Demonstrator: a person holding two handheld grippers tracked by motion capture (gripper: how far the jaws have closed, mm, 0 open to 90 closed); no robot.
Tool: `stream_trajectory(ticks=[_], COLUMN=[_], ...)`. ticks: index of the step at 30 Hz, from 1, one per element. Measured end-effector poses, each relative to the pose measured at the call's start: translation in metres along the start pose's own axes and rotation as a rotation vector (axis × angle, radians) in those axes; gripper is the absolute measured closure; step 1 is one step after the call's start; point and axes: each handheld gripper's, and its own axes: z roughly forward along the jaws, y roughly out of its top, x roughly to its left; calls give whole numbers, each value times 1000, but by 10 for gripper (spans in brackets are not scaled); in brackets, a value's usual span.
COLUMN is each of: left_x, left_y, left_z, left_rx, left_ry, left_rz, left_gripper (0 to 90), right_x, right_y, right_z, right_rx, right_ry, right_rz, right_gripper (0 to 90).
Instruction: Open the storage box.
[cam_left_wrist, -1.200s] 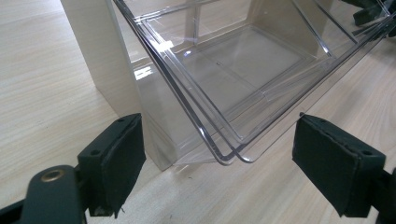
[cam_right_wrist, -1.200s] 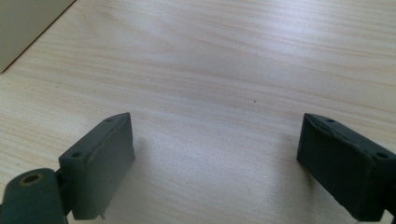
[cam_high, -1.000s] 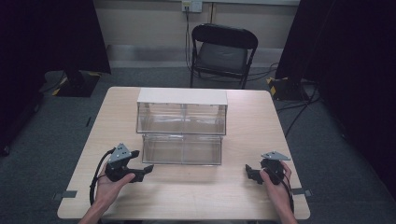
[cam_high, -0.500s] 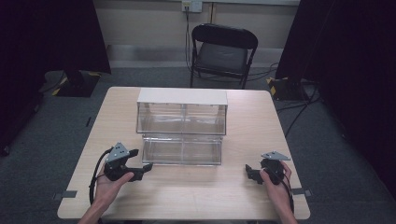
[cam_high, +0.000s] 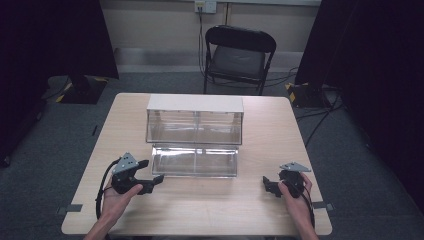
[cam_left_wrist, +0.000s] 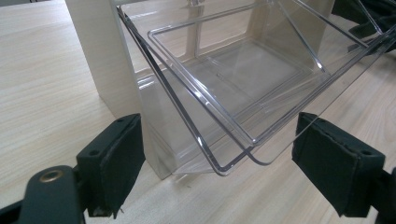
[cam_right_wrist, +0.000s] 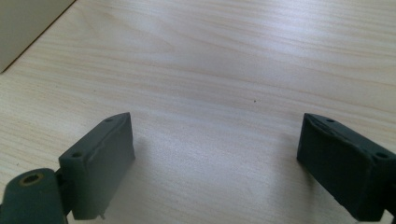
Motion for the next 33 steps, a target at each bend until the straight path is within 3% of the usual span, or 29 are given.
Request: stream_trajectory(ticks=[33], left_x=[-2], left_y=[12], left_z=[-6], left_rx=[-30], left_ry=[9], left_rz=[7], left_gripper=[158], right_x=[0], right_y=[0], right_z=[0], right_rx=[0], right_ry=[0], right_rz=[2], right_gripper=[102])
